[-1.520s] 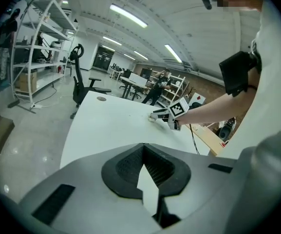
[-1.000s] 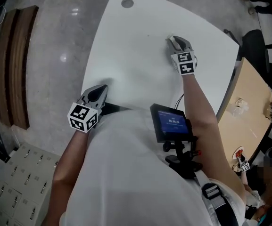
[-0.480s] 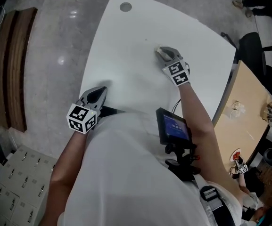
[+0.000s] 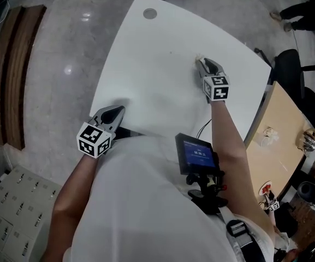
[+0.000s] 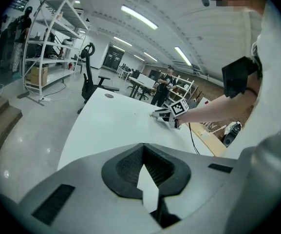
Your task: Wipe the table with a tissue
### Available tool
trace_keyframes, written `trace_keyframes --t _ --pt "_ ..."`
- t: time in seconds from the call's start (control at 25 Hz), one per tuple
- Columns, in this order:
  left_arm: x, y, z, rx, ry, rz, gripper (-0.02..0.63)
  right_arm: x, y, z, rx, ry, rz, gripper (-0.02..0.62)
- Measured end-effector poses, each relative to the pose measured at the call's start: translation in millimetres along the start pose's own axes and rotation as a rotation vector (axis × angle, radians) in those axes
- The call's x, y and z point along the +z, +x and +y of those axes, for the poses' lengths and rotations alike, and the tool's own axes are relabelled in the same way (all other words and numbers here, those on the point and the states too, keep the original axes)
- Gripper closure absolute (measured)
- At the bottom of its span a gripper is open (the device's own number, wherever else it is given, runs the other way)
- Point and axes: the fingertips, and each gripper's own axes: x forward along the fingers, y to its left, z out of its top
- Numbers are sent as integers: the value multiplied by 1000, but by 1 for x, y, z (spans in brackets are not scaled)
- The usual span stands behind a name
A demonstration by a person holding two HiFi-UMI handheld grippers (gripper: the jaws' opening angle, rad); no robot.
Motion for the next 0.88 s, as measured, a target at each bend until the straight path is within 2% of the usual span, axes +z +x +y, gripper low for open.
trace_keyframes --t 0.12,0.2,0.4,0.52,0.76,0.84,0.88 --pt "-4 -4 10 15 -9 -1 601 0 7 13 -58 -59 -1 499" --pt "-5 -6 12 19 -11 0 601 5 9 32 -40 -101 -11 499" --pt "-3 -1 8 2 0 0 601 10 14 94 113 -205 -19 499" --pt "0 2 3 -12 12 -4 601 8 12 112 189 -256 -1 499" --pt "0 1 4 -13 9 -12 601 -9 -7 146 483 -359 97 499" --pt "-1 1 3 -11 4 -18 601 -7 -14 147 521 -340 86 499" --pt "-2 1 3 -10 1 -20 601 1 -13 142 503 -305 58 499"
